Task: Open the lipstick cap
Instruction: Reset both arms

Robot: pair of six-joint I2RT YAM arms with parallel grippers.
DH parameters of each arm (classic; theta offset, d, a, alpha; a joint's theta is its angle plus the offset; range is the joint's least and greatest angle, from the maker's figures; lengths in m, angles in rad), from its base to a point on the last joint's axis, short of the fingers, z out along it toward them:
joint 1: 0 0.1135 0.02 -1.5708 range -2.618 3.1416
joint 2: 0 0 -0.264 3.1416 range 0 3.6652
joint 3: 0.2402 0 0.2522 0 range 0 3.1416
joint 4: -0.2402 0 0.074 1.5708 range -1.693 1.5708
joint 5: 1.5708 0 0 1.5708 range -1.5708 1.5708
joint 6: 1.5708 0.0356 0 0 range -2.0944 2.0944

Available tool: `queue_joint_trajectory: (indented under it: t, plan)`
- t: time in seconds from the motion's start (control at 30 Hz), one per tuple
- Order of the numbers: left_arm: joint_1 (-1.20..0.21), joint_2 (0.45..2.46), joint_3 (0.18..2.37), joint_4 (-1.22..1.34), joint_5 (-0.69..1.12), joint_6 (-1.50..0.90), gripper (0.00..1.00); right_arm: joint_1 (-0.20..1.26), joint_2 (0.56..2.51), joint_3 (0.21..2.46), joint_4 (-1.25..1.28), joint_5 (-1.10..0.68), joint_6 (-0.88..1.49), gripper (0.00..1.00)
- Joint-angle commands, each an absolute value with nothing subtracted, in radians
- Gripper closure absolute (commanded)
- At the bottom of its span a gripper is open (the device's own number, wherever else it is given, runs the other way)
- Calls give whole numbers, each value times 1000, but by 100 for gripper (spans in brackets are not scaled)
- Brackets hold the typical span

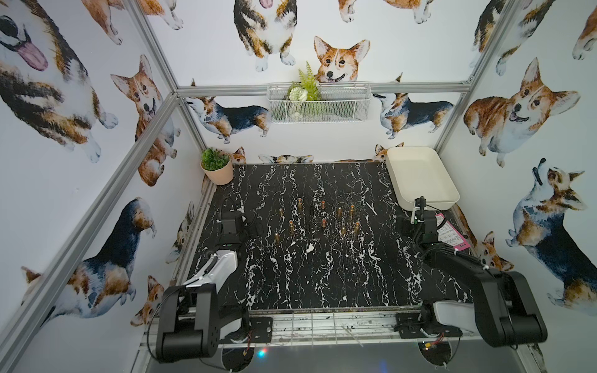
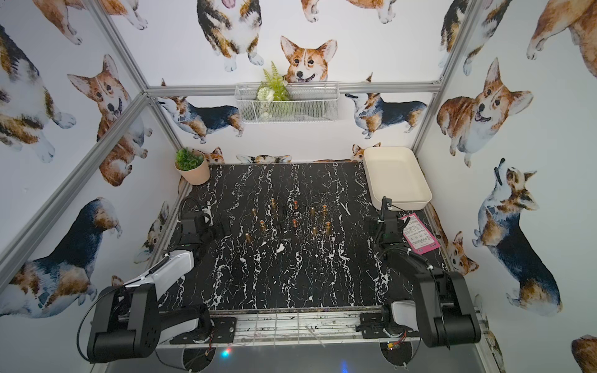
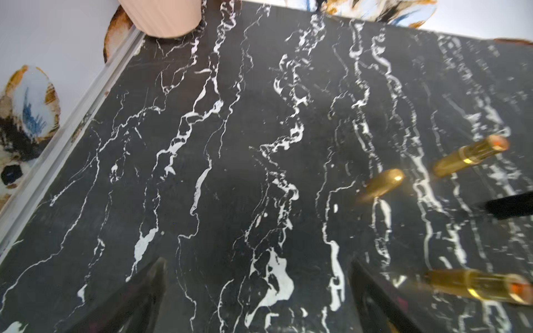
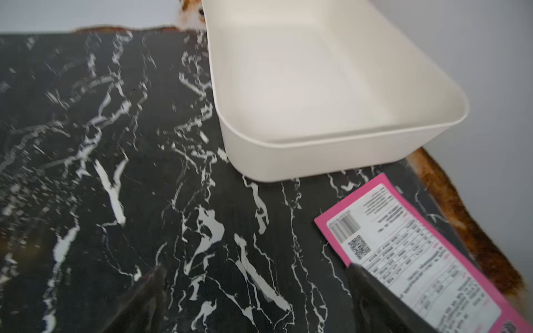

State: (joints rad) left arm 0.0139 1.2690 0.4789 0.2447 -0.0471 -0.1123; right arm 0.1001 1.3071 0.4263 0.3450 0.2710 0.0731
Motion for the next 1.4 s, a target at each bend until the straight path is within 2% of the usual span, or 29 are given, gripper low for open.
queue_joint_trajectory:
  t: [0.0,0.13,0.23,0.3,0.33,0.4,0.43,1.37]
  plan:
    - [16,1337,441,568,-79,-53,0,62,1382,438,579,162,44,0]
    - [15,1419,438,692,-81,-73,0,-8,1453,292,899,79,100,0]
    - [2,1490,397,826,-71,-49,0,-8,1442,340,789,18,75,0]
    - [-42,1523,388,865,-84,-8,0,-7,1449,337,802,15,71,0]
    - [-52,1572,364,970,-58,21,0,-8,1455,335,818,18,73,0]
    - [-69,1553,391,879,-42,41,0,-8,1455,341,803,21,77,0]
    - [-70,1575,379,942,-46,44,0,-8,1454,342,798,21,78,0]
    - [-66,1568,391,907,-74,25,0,-8,1450,337,808,19,75,0]
